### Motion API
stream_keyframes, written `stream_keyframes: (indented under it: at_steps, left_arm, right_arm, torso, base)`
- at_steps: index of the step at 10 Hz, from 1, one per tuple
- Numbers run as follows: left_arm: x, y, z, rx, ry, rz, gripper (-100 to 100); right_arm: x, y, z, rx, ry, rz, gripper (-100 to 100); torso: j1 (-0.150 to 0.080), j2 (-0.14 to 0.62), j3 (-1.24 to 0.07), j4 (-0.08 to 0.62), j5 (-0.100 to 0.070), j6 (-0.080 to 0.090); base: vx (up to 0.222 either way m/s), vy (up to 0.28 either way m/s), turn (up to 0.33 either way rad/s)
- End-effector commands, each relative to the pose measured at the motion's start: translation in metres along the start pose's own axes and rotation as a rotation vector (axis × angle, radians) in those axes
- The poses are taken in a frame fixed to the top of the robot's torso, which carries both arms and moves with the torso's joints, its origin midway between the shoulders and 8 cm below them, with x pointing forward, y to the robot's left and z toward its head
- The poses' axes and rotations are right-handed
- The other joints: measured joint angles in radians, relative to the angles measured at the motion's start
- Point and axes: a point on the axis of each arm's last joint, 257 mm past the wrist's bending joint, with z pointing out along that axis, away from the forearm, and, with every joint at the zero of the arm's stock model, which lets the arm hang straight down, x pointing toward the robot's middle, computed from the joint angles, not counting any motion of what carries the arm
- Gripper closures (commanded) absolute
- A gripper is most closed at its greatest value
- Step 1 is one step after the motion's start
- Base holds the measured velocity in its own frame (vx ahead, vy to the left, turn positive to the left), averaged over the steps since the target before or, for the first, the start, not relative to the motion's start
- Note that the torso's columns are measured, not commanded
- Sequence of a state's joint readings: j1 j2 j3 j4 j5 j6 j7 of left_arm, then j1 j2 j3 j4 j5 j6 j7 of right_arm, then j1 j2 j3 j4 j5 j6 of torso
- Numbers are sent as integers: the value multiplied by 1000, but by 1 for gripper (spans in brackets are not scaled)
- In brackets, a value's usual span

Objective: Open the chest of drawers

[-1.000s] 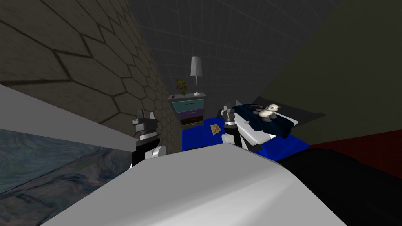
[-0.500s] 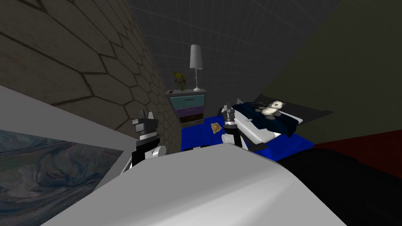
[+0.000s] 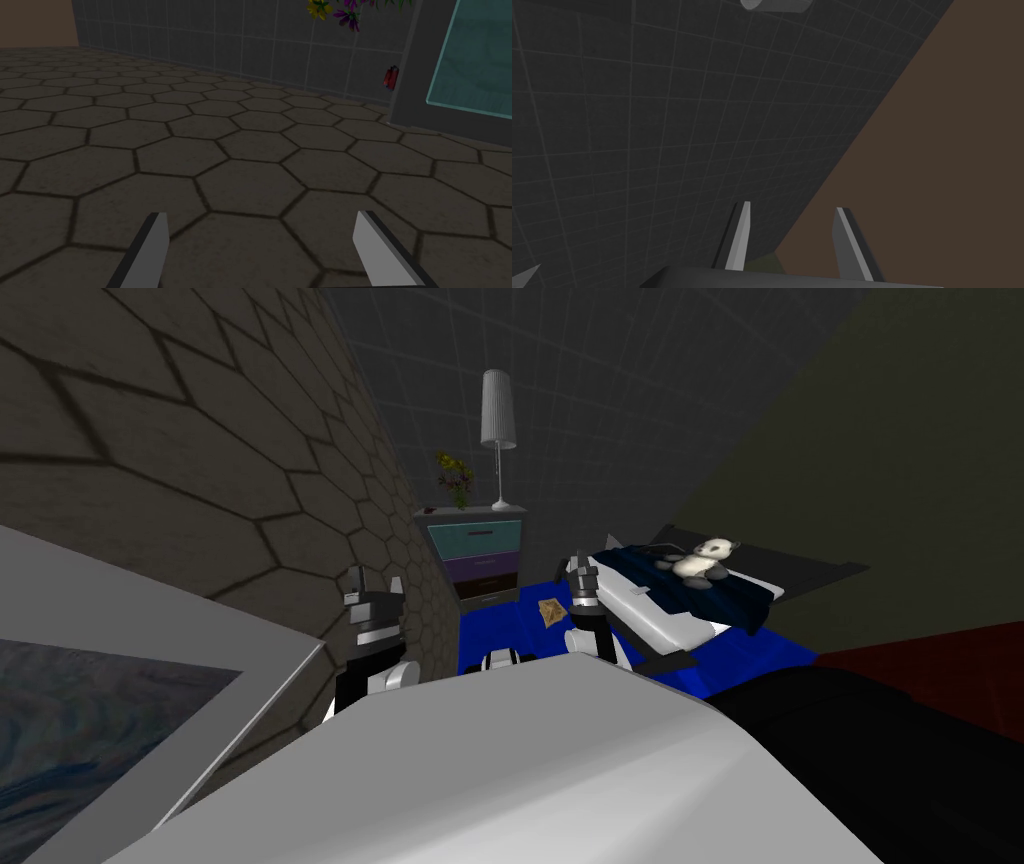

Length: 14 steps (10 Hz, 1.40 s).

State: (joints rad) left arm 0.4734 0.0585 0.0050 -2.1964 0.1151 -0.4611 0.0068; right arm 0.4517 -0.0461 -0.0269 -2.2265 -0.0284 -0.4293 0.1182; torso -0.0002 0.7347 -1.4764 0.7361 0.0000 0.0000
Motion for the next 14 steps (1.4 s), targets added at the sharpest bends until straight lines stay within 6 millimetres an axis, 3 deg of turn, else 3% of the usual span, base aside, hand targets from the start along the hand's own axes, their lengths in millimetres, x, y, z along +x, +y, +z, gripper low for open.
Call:
stream_keyframes:
  at_steps: [1,13,14]
  left_arm:
    - [2,16,-5,-24,41,28,-100]
    - [-19,121,-48,-182,85,107,-100]
    - [-20,122,-49,-186,85,108,-100]
  right_arm:
    - [0,0,0,0,0,0,0]
    - [0,0,0,0,0,0,0]
    - [0,0,0,0,0,0,0]
  torso:
    - [0,1,0,1,0,0]
    - [2,3,1,2,1,0]
    - [0,2,0,2,0,0]
  base:
    - [90,-21,-3]
    - [128,-32,-7]
    - [119,-24,0]
